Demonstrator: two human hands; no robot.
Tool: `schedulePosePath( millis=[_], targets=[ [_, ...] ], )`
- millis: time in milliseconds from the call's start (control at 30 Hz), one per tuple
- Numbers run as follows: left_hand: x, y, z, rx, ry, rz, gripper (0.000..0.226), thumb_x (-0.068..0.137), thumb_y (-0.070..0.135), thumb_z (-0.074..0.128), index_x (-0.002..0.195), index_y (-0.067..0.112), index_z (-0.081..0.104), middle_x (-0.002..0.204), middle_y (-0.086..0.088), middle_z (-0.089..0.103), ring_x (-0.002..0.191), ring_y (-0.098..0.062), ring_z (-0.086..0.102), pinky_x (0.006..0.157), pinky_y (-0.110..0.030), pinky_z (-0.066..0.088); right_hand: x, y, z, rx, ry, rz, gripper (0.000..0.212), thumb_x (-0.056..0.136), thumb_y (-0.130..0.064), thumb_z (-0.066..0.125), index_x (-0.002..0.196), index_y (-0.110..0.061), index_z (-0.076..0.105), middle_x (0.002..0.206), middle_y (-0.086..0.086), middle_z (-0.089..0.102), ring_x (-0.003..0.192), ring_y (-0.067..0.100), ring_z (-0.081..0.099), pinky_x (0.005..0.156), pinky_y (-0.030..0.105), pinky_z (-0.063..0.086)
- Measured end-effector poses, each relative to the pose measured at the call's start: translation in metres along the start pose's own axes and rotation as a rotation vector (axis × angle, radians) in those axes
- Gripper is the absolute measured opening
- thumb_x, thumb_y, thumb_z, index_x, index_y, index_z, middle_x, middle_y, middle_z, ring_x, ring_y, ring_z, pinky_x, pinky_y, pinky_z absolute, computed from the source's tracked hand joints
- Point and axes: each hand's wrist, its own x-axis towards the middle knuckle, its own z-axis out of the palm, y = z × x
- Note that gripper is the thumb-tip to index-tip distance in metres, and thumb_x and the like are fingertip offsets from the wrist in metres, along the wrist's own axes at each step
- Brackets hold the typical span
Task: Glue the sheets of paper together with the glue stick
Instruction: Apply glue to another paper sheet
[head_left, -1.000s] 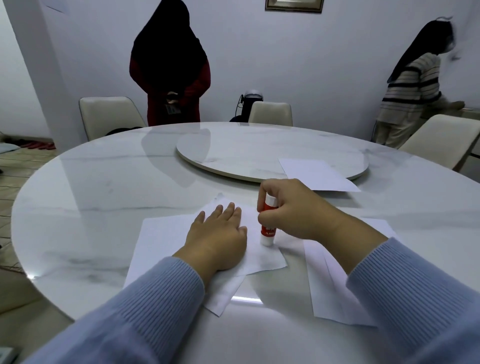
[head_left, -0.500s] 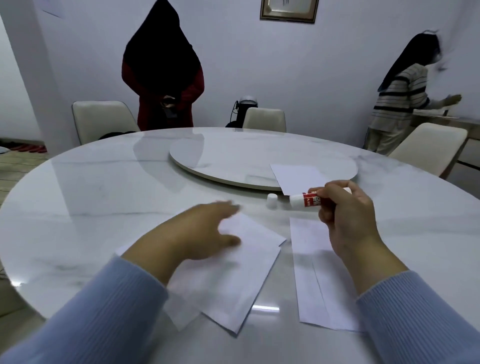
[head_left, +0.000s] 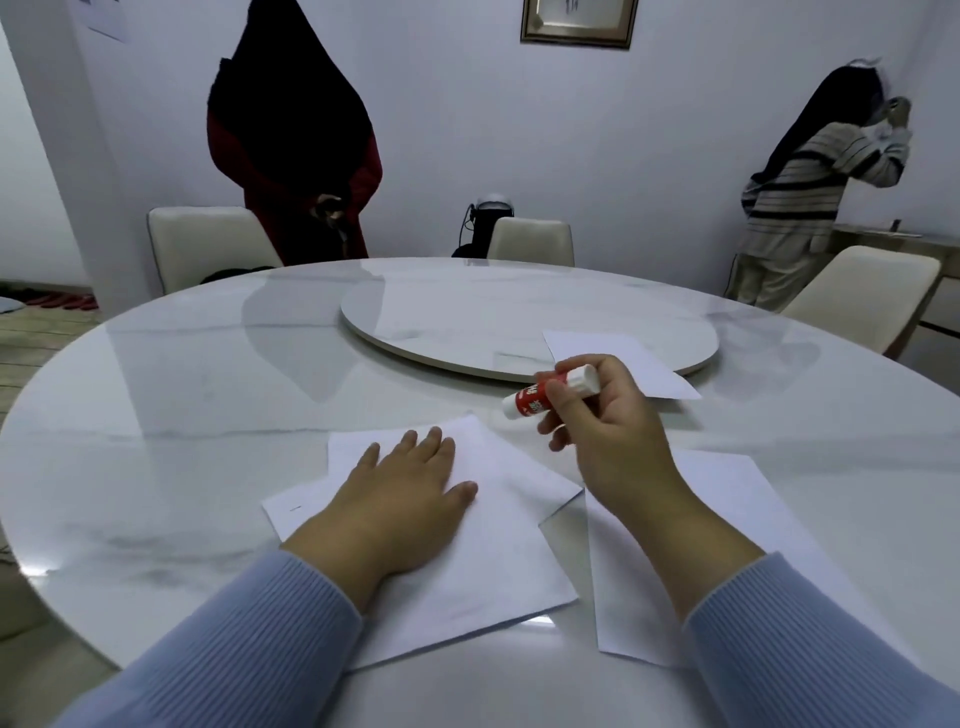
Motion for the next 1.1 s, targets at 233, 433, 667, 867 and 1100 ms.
schedulePosePath(
  millis=[233, 433, 667, 867, 1100],
  targets=[
    [0.002, -0.001, -0.002, -0.002, -0.051, -0.012, 0.06, 0.097, 0.046, 0.015, 0.15, 0.024, -0.004, 0.159, 0.008, -0.01, 0.146, -0.011, -0.009, 0.119, -0.037, -0.005, 0.031, -0.002, 0.034, -0.431, -0.301, -0.034, 0.01, 0.097, -0.018, 0.046, 0.106, -0.013, 0.048, 0.094, 0.004, 0.068, 0.068, 0.007, 0.058, 0.075, 0.031, 0.051],
    [0.003, -0.001, -0.002, -0.002, -0.056, -0.006, 0.061, 0.097, 0.046, 0.015, 0.15, 0.024, -0.004, 0.159, 0.008, -0.01, 0.146, -0.012, -0.01, 0.118, -0.037, -0.005, 0.029, -0.004, 0.036, -0.551, -0.476, -0.025, 0.003, 0.096, -0.019, 0.049, 0.099, -0.02, 0.05, 0.092, 0.0, 0.069, 0.073, 0.009, 0.059, 0.074, 0.031, 0.05],
    [0.005, -0.003, -0.001, -0.001, -0.067, -0.008, 0.061, 0.097, 0.046, 0.015, 0.15, 0.025, -0.005, 0.159, 0.008, -0.011, 0.146, -0.011, -0.01, 0.119, -0.037, -0.005, -0.015, -0.026, -0.004, -0.384, -0.489, 0.005, 0.007, 0.077, -0.017, 0.051, 0.076, -0.022, 0.057, 0.078, 0.004, 0.072, 0.078, 0.021, 0.069, 0.072, 0.037, 0.057],
    [0.004, -0.002, -0.012, 0.029, -0.151, 0.032, 0.06, 0.098, 0.043, 0.018, 0.15, 0.024, -0.005, 0.159, 0.007, -0.013, 0.146, -0.013, -0.012, 0.119, -0.04, -0.005, -0.032, -0.02, -0.027, 0.107, -0.46, 0.173, 0.015, 0.067, -0.005, 0.045, 0.064, -0.014, 0.057, 0.061, 0.017, 0.067, 0.061, 0.033, 0.052, 0.039, 0.016, 0.03],
    [-0.002, 0.003, -0.043, -0.006, -0.163, 0.186, 0.05, 0.1, 0.026, 0.032, 0.148, 0.034, 0.017, 0.16, 0.01, 0.005, 0.147, -0.013, -0.001, 0.119, -0.039, 0.003, -0.019, -0.005, -0.037, 0.14, 0.098, 0.082, 0.014, 0.08, -0.001, 0.045, 0.072, -0.01, 0.052, 0.06, 0.008, 0.069, 0.053, 0.025, 0.045, 0.04, 0.023, 0.033]
  ],
)
